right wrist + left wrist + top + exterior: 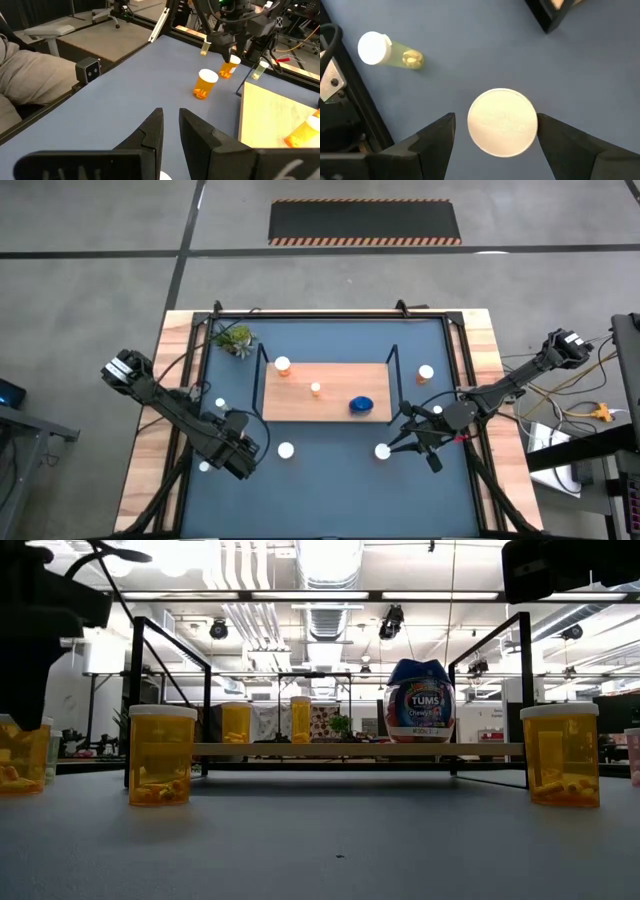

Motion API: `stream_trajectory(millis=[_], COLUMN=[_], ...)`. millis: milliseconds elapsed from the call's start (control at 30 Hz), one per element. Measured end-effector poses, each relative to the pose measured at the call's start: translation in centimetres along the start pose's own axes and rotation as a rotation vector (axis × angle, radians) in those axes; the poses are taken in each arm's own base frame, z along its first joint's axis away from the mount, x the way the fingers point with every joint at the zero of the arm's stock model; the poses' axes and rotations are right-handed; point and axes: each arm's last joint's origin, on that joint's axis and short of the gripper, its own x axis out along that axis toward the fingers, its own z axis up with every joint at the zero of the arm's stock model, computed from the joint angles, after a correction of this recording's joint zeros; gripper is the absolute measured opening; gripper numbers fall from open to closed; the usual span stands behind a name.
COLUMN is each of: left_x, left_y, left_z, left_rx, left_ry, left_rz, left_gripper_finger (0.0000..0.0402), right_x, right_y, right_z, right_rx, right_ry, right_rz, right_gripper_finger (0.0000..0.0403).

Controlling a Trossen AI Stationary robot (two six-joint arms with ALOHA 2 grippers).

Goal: Pick and place medicine bottles onto shelf by color
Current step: Put the big orange pill bottle on to the shelf aligned with the other big orange pill bottle

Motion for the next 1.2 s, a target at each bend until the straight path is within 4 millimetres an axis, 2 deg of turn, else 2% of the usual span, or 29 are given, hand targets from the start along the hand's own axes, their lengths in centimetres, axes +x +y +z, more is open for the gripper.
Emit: stream_trajectory(millis=[200,467,667,800,867,967,1067,1200], left_x=[0.7,0.6,-0.4,-3.0,-4.9,-8.4,-11.6,-14.1], left_y=[-0.2,-0.4,-1.0,-2.5,-3.7,-5.6,-6.8,-7.7], left_z=[-0.2,-0.2,-0.2,-0.1,0.0,0.5,1.5,3.9], left_rx=[-0.006,-0.008,-0.015,0.026,0.065,0.142,0.247,0.357], left_ry=[0.006,0.009,0.073,0.191,0.253,0.248,0.117,-0.172], left_rz=[-0.029,-0.044,-0.083,-0.213,-0.347,-0.603,-0.784,-0.818], left_gripper_finger=[0.0251,0.0182,0.0182,0.0187,0.0188,0.0189,0.019,0.0191], right_x=[0.0,0.0,0.0,0.0,0.0,0.0,0.0,0.0], right_y=[0.0,0.0,0.0,0.0,0.0,0.0,0.0,0.0], right_z=[0.0,0.0,0.0,0.0,0.0,0.0,0.0,0.0], right_rx=[0.0,0.0,0.004,0.003,0.003,0.002,0.002,0.0], right_ry=[0.0,0.0,0.0,0.0,0.0,0.0,0.0,0.0], right_rz=[0.0,0.0,0.0,0.0,0.0,0.0,0.0,0.0], right_gripper_finger=[0.0052,0.0052,0.0052,0.0052,0.0052,0.0052,0.0052,0.0052])
